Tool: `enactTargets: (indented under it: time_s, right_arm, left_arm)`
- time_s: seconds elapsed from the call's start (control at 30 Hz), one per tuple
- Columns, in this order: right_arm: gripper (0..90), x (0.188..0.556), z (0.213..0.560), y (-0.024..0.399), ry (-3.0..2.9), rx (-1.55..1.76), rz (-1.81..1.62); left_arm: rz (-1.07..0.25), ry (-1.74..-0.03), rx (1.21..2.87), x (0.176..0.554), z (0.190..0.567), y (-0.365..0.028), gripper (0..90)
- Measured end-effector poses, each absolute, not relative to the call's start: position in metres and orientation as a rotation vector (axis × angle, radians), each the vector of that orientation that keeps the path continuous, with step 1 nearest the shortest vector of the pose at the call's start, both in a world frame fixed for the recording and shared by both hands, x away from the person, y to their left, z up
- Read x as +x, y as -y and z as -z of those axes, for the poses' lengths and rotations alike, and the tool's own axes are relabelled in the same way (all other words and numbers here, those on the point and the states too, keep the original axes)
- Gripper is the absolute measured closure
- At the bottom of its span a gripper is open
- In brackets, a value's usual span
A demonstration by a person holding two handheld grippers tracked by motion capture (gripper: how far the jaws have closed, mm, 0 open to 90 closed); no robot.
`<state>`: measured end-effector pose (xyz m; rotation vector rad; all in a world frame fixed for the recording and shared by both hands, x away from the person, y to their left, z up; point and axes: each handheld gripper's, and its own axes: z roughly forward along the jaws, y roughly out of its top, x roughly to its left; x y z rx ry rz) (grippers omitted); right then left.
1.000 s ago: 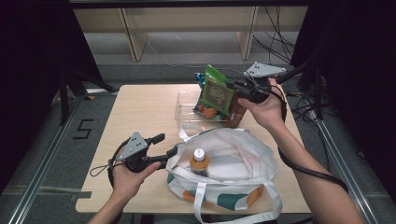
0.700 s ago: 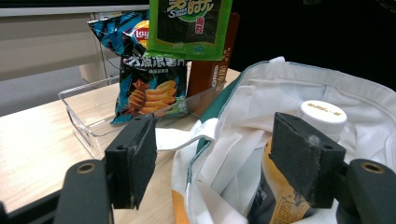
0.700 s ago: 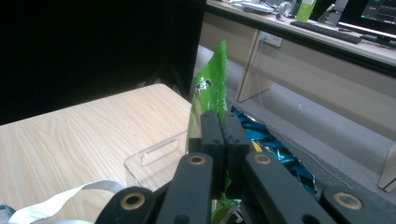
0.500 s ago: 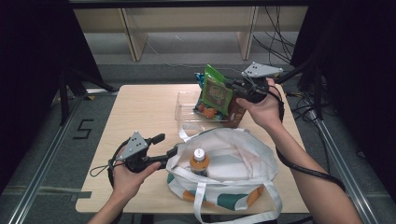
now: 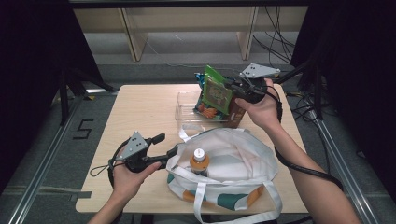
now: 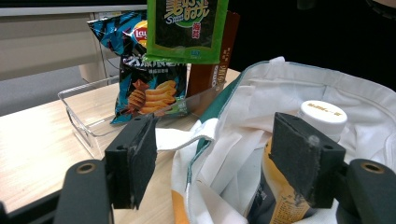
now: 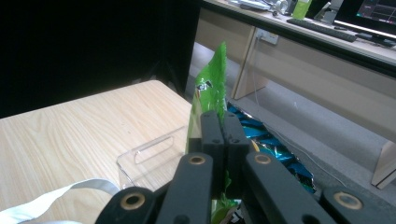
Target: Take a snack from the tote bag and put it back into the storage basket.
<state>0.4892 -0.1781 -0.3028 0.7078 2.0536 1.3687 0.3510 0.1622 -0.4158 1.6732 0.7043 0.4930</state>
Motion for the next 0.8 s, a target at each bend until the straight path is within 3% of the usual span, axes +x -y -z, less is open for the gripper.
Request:
enactTargets:
  time_s: [0.8]
  right_arm:
    - [90.0, 0.4956, 0.312, 0.1747, -2.055, 0.731, -1.354]
  left_arm:
    - [-0.49, -0.702, 1.674, 0.3516, 0.417, -0.1621, 31.1]
